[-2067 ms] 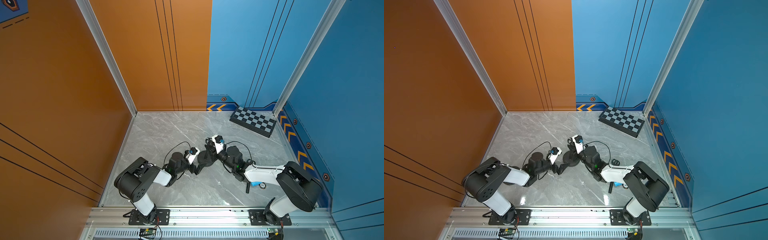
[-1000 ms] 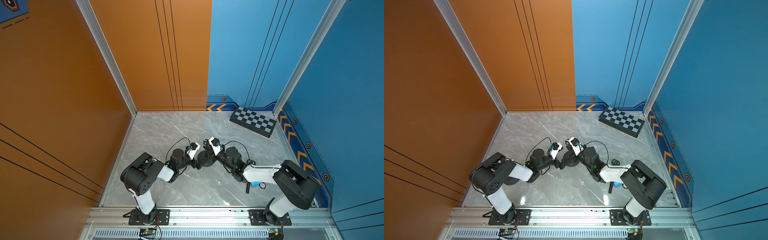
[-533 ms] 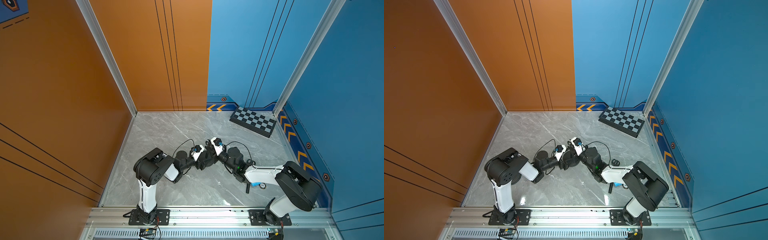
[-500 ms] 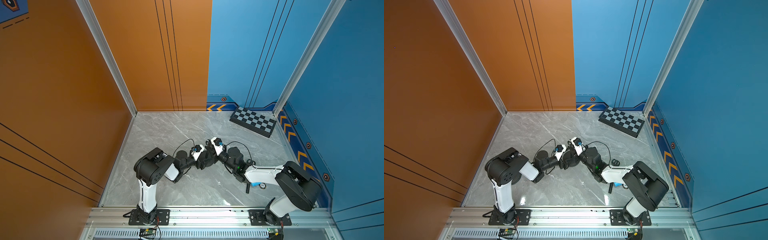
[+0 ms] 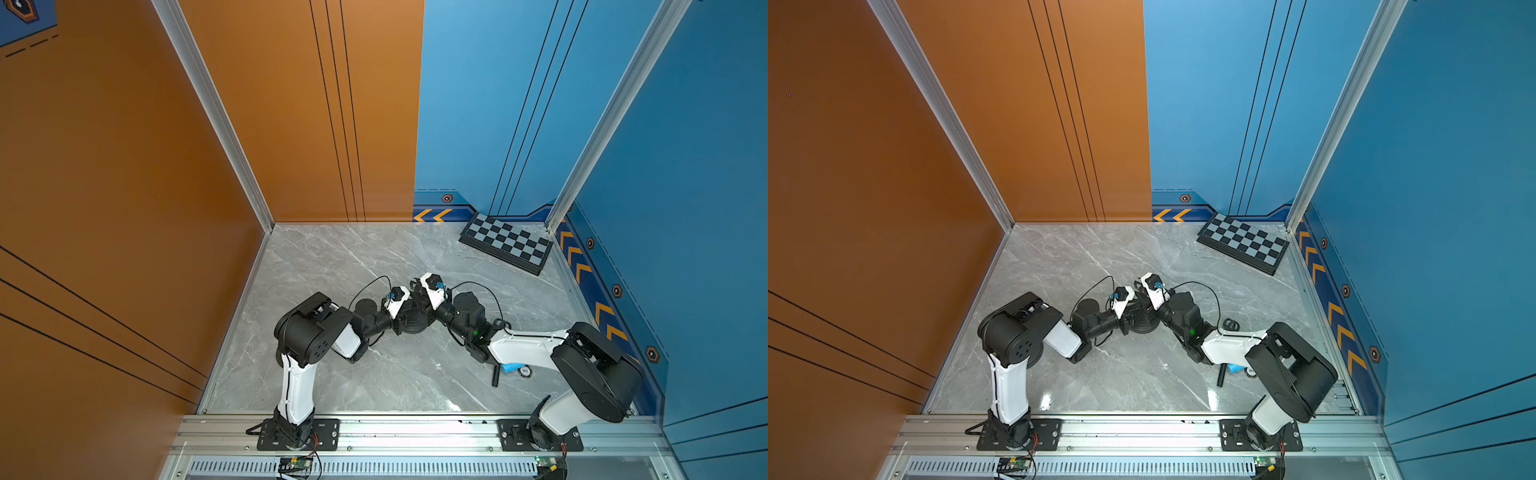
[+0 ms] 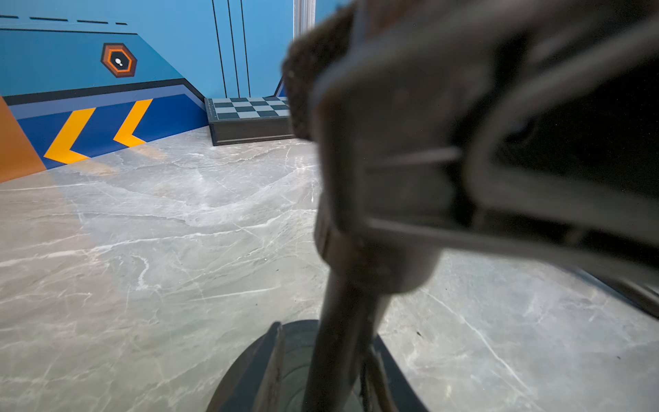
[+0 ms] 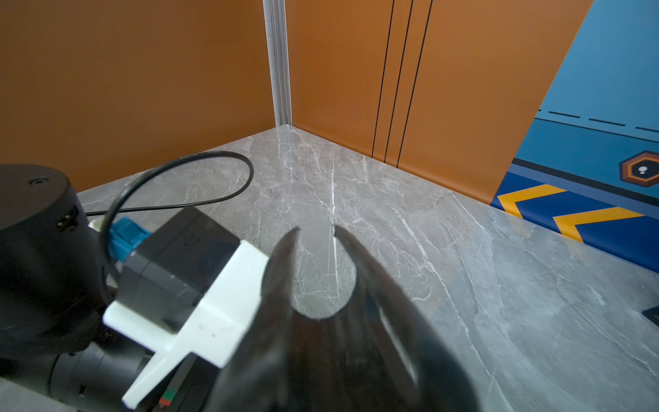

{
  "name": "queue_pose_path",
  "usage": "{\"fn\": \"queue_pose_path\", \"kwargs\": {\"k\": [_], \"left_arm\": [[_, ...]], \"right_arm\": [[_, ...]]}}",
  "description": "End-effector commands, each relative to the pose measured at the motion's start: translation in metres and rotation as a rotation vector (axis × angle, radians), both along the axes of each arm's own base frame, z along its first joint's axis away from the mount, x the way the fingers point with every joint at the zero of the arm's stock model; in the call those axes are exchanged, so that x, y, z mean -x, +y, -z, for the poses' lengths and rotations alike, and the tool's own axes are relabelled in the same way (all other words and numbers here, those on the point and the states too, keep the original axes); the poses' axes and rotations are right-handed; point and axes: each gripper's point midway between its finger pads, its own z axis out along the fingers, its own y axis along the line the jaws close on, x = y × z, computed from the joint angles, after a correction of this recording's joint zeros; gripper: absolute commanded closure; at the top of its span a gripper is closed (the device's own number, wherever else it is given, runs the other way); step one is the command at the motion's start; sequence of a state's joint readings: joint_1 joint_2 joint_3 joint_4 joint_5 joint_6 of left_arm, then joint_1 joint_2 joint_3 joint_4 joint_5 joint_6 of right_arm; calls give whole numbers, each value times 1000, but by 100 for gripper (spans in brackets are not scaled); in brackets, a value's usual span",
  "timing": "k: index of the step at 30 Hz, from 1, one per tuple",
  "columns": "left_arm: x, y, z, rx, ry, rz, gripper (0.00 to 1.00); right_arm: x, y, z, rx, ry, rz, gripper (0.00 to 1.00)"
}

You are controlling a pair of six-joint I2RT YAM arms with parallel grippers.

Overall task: Assemble a microphone stand
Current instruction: Hold the microphone stand pole at the microphone stand base.

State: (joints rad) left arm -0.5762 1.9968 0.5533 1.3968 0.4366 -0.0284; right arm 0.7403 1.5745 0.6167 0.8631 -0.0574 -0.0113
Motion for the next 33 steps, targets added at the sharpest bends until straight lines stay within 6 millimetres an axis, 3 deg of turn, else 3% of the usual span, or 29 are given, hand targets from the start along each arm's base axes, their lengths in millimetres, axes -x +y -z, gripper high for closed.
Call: {"fn": "queue_pose_path", "kwargs": {"k": [1, 7, 11, 15, 17, 19, 21, 26, 33], "left_arm": [[-3, 1, 10, -17, -2, -11, 79], [-9, 12, 16, -45, 0, -88, 89], [-9, 12, 19, -53, -2, -87, 91], [-1, 7, 24, -75, -16, -44, 91], [3, 5, 25, -82, -24, -26, 91], [5, 4, 26, -86, -29, -13, 91], [7, 3, 25, -87, -32, 3, 91], [17, 0, 29, -102, -48, 58, 91], [16, 2, 29, -96, -37, 58, 91]], "right_arm": [[13, -3, 62, 167, 174, -31, 100], [12, -4, 66, 201, 186, -7, 99], [14, -2, 68, 210, 192, 1, 88], [31, 5, 62, 228, 212, -137, 67], [41, 4, 56, 255, 271, -254, 62], [39, -6, 48, 238, 299, -297, 56], [39, -12, 41, 204, 307, -339, 27], [40, -11, 34, 174, 313, -489, 27], [26, -6, 24, 192, 204, -530, 35]]}}
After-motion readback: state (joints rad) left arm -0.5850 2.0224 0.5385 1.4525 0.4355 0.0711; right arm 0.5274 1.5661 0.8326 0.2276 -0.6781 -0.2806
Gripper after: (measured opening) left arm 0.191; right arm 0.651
